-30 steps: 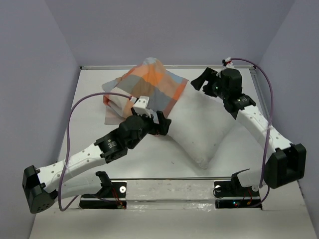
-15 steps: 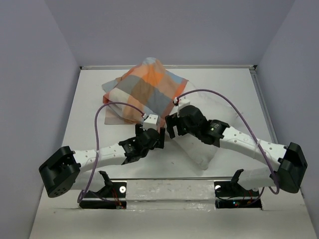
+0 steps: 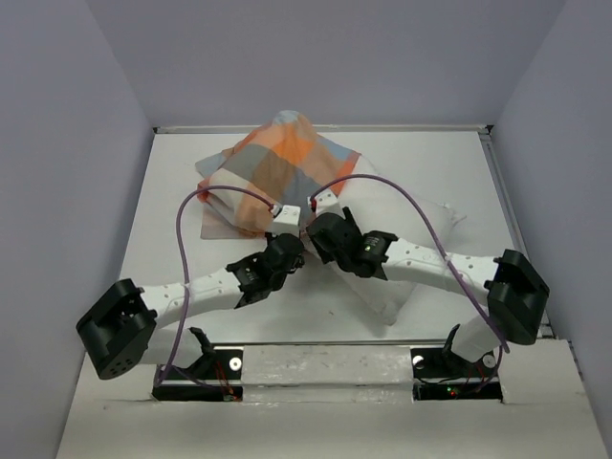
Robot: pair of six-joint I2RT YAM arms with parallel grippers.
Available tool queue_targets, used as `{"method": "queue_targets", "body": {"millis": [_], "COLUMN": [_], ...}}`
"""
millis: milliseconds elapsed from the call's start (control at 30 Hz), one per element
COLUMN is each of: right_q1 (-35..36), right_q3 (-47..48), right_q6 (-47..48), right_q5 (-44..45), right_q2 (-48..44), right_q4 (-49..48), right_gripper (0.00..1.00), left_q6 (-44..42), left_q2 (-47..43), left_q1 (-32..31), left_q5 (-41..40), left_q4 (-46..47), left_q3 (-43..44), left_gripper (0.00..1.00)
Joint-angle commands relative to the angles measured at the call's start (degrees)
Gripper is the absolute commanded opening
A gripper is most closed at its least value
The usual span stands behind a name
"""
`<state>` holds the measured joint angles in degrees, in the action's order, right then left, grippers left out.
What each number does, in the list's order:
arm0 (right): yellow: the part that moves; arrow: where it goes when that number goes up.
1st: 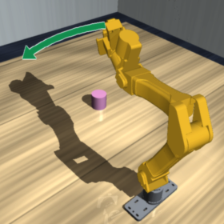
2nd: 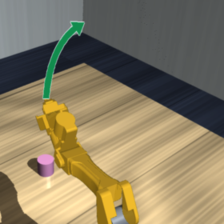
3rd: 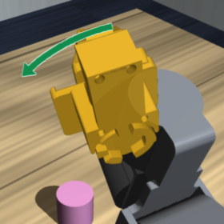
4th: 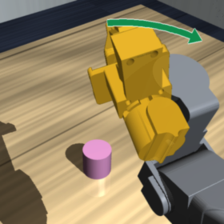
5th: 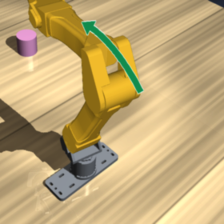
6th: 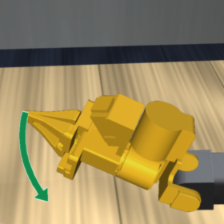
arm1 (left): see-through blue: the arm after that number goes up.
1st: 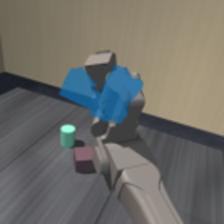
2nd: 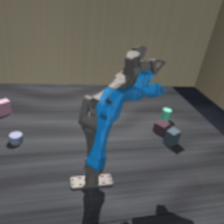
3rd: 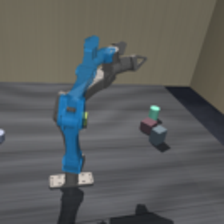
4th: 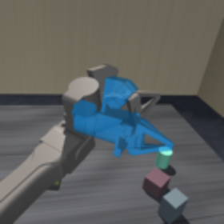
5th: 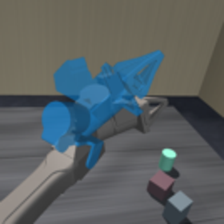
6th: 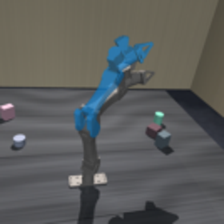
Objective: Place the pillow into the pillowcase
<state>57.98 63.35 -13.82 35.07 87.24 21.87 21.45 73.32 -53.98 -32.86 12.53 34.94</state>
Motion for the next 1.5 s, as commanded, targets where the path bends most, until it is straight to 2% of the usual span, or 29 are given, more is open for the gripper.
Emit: {"method": "queue_targets", "body": {"millis": [0, 33, 133, 167, 233, 267, 333, 367, 433, 467, 533, 667, 767, 867, 933, 1000, 1067, 1133, 1200, 1300, 1367, 1433, 1467], "right_q1": [-0.1, -0.1, -0.1, -0.1, -0.1, -0.1, -0.1, -0.1, -0.1, -0.1, -0.8, -10.5, -15.3, -15.3, -15.3, -14.7, -12.6, -6.8, -3.0, 2.8, 5.4, 9.1, 10.7], "right_q3": [4.1, 4.7, 3.2, 2.2, -1.3, -2.4, -3.9, -3.8, -1.7, -1.2, 0.0, 1.8, 1.4, -1.4, -4.1, -8.6, -9.2, -8.7, -7.6, -3.0, 1.0, 4.0, 8.2], "right_q6": [-2.2, -2.6, -2.9, -3.2, -2.9, -2.9, -3.7, -4.1, -4.8, -5.0, -6.0, -12.3, -12.7, -11.2, -10.8, -11.4, -12.0, -11.3, -10.3, -7.5, -7.1, -7.1, -6.7], "right_q5": [4.8, 4.2, -0.4, -2.0, -7.1, -8.8, -11.7, -12.6, -11.0, -6.9, -3.2, -6.8, -5.1, 1.3, -0.4, -5.2, -6.3, -6.4, -7.9, -9.9, -14.0, -17.4, -18.7], "right_q2": [3.9, 3.2, -2.8, -9.2, -19.4, -19.5, -26.5, -27.4, -25.2, -23.5, -17.6, -12.8, -13.0, -17.8, -21.4, -24.4, -23.2, -19.4, -17.0, -14.5, -15.6, -16.7, -17.1], "right_q4": [-2.4, -4.9, -12.1, -17.7, -26.7, -29.3, -32.1, -32.3, -30.6, -30.7, -31.2, -32.2, -32.5, -32.6, -33.6, -37.0, -36.8, -37.1, -37.3, -32.6, -27.3, -23.8, -18.8], "right_gripper": [0.20, 0.00, 0.00, 0.00, 0.00, 0.00, 0.00, 0.00, 0.00, 0.00, 0.00, 0.00, 0.00, 0.00, 0.00, 0.00, 0.00, 0.00, 0.00, 0.00, 0.00, 0.00, 0.00], "left_q6": [-0.4, -0.4, 0.0, 0.1, -0.4, -0.7, -1.6, -2.0, -3.1, -3.1, -1.5, 3.1, 5.4, 5.9, 6.2, 7.4, 8.3, 8.1, 7.9, 8.2, 7.4, 7.0, 6.9], "left_q2": [-8.7, -10.2, -14.1, -14.2, -12.7, -11.7, -9.0, -7.0, -4.9, -3.8, -4.5, -11.5, -16.3, -18.9, -20.1, -19.5, -17.9, -15.1, -14.4, -21.7, -27.7, -30.5, -31.4], "left_q1": [0.0, 0.0, 0.0, -0.1, -0.1, 0.0, 0.0, 0.2, 0.2, 0.1, -0.9, -2.5, -2.5, -2.4, -1.7, 1.1, 2.4, 3.7, 4.0, 3.9, 3.8, 3.6, 3.6], "left_q5": [3.1, 8.3, 16.3, 20.9, 26.2, 28.0, 30.8, 32.6, 35.8, 39.0, 42.4, 46.0, 47.6, 45.7, 44.0, 46.5, 47.8, 47.5, 44.4, 37.7, 30.6, 28.2, 27.2], "left_q4": [1.4, 2.4, 3.2, 2.3, 0.5, -0.1, -0.5, -1.2, -5.3, -6.4, -7.5, -8.1, -7.8, -8.2, -7.4, -5.3, -3.1, -2.7, -3.8, -6.0, -11.8, -15.6, -18.1], "left_q3": [3.2, 3.8, 8.6, 10.4, 17.7, 19.4, 22.4, 26.5, 32.4, 37.4, 40.4, 36.7, 30.7, 26.1, 23.4, 20.4, 19.3, 19.2, 19.7, 20.0, 23.3, 26.0, 27.4], "left_gripper": [0.00, 0.00, 0.00, 0.00, 0.00, 0.00, 0.00, 0.00, 0.00, 0.00, 0.00, 0.00, 0.00, 0.00, 0.00, 0.00, 0.00, 0.00, 0.00, 0.00, 0.00, 0.00, 0.00]}}
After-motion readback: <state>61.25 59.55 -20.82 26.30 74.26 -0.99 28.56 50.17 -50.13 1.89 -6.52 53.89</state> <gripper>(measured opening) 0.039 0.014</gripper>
